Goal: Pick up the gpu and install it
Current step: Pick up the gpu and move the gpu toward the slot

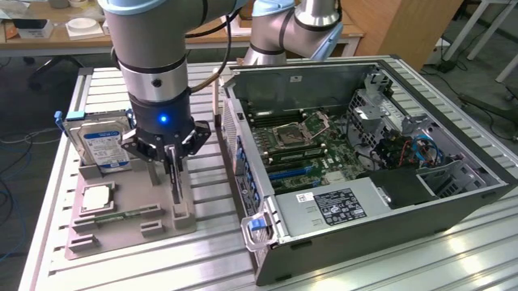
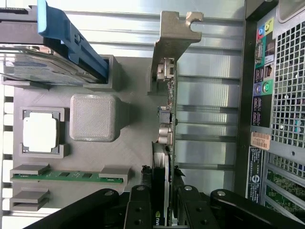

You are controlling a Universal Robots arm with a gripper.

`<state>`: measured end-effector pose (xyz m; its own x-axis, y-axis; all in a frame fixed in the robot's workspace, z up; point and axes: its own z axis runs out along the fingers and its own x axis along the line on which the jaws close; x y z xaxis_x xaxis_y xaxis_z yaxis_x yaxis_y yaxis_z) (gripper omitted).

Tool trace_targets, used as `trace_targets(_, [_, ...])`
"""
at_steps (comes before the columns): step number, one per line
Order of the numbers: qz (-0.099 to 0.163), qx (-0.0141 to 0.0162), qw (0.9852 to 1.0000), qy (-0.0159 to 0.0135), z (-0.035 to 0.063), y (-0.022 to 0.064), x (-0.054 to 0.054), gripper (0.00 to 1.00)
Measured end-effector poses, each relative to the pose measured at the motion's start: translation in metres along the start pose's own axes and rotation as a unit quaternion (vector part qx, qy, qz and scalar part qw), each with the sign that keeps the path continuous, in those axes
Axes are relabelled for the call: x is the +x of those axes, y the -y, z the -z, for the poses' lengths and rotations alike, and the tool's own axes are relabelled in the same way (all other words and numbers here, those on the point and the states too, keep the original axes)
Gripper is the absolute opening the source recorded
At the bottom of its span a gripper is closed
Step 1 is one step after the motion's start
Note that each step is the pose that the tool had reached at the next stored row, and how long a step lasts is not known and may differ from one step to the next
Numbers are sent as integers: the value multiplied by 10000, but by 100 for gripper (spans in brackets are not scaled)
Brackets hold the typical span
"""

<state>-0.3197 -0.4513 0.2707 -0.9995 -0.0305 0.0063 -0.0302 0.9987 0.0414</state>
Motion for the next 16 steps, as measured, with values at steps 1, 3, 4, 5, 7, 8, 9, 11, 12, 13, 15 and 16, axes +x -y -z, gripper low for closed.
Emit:
trace_targets(1, [0,0,10000,0,6,0,0,27])
trace_targets(3, [0,0,10000,0,17,-1,0,27])
trace_targets(4, [0,0,10000,0,22,-1,0,27])
trace_targets(5, [0,-1,10000,0,28,-1,0,27])
trace_targets(7, [0,0,10000,0,42,-2,0,27])
trace_targets(8, [0,-1,10000,0,48,-2,0,27])
trace_targets(9, [0,0,10000,0,55,-2,0,27])
trace_targets(11, [0,-1,10000,0,68,-3,0,27])
trace_targets(12, [0,0,10000,0,73,-3,0,27])
trace_targets(13, [0,-1,10000,1,77,-3,0,27])
trace_targets(15, [0,-1,10000,1,85,-4,0,27])
trace_targets(16, [0,0,10000,0,89,-4,0,27])
